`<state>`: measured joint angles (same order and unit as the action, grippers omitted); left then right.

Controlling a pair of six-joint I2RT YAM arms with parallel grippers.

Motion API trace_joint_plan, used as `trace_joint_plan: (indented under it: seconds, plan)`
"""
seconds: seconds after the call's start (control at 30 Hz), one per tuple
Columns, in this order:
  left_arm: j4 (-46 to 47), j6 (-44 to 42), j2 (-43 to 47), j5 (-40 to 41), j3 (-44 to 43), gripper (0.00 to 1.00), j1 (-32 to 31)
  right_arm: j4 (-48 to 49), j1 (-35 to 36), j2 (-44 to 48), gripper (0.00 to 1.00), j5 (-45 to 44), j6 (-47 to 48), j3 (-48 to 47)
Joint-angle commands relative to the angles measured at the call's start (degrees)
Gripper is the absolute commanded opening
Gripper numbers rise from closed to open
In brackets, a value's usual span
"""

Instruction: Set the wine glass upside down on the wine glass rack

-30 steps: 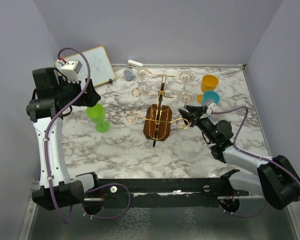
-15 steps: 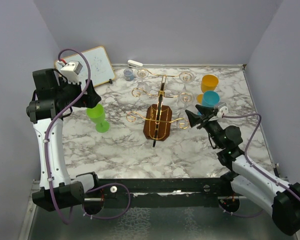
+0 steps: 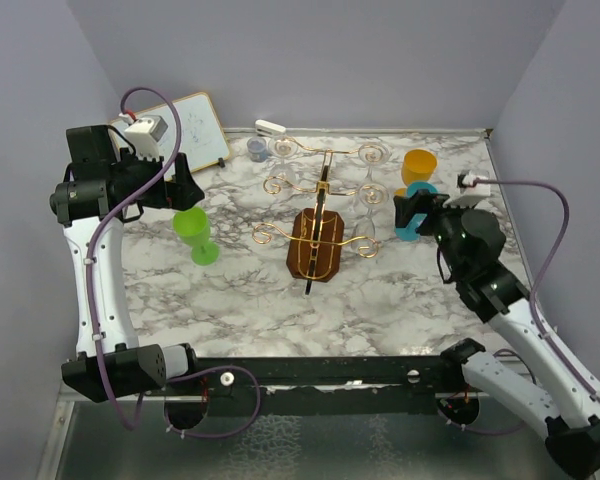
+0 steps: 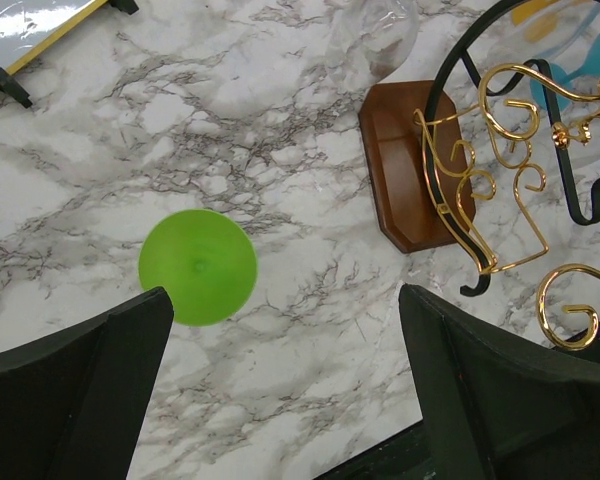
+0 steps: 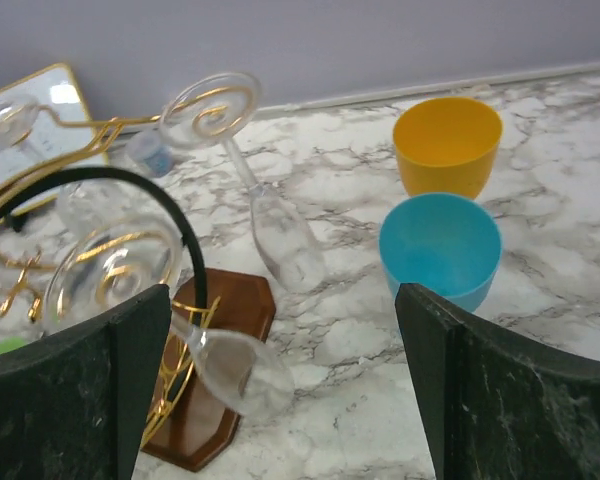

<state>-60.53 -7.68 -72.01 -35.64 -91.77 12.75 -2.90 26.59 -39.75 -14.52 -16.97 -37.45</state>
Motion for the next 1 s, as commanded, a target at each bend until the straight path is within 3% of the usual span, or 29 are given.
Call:
trace_joint_plan:
  seconds: [0.0,0.07,0.2,0.67,0.97]
  plan:
    - [-0.98,-0.42,-0.59,-2.99,-2.76,0.99,0.36,-20.78,-3.77,-11.73,0.96,-11.30,-6.85,-11.31]
    - [-0.84,-0.11,-0.65,-3.13,-3.31,0.99,0.42,-19.06,-11.32,-13.01,0.96,-7.21,-7.44,-12.43]
    - [-0.93,0.26,-1.04,-3.78,-4.45,0.99,0.39,-16.95,-29.60,-20.06,0.89,10.23,-8.07,-13.70]
    - [0.93,0.24,-4.35,-3.44,-5.65,0.99,0.42,-8.72,-30.54,-30.11,0.59,14.48,-6.21,-12.98]
    - [2.80,0.50,-5.98,-2.88,-4.00,0.99,0.39,-4.85,-30.49,-36.45,0.57,16.05,-5.81,-14.28]
